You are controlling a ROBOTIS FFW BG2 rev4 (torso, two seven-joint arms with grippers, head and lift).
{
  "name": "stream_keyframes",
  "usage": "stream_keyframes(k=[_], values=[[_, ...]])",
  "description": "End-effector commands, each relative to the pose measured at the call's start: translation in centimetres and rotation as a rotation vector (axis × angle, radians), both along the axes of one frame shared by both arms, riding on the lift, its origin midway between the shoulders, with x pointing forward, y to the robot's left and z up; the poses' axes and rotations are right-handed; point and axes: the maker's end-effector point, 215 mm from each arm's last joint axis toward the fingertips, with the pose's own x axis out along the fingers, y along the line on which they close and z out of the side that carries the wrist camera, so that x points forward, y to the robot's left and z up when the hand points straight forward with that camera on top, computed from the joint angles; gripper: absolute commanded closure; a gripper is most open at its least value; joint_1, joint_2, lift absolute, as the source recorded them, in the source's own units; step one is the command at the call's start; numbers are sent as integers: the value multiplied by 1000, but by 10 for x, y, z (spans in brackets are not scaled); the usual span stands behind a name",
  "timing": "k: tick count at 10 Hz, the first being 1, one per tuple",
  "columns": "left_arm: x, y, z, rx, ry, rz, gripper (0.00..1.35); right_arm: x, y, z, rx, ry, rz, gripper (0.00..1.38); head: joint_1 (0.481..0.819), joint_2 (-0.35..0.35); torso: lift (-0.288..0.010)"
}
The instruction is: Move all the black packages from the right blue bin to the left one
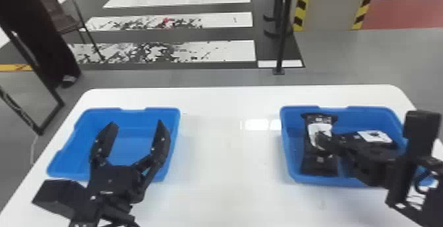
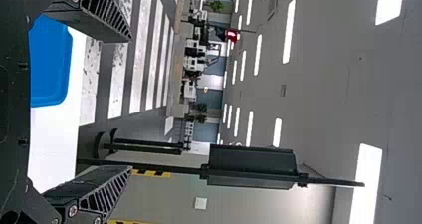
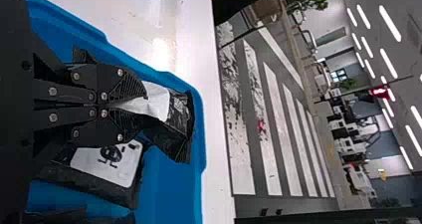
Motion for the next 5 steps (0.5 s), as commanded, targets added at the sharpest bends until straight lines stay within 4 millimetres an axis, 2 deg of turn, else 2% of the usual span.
stream_keyframes(k=[1, 2, 3, 4, 5], values=[[0, -12, 0, -143, -2, -31, 130, 1, 20, 38, 110, -63, 70, 1133, 695, 80, -154], [5, -38, -13, -318, 53, -105, 137, -9, 76, 58, 273, -58, 231, 1133, 695, 88, -154], [14, -55, -9, -385, 62, -184, 137, -23, 123, 73, 356, -52, 380, 1133, 695, 110, -154], [19, -72, 0, -426, 65, -244, 137, -45, 159, 85, 405, -31, 473, 1133, 695, 130, -154], [20, -82, 4, -443, 67, -277, 137, -65, 188, 88, 476, 10, 537, 1133, 695, 164, -154]])
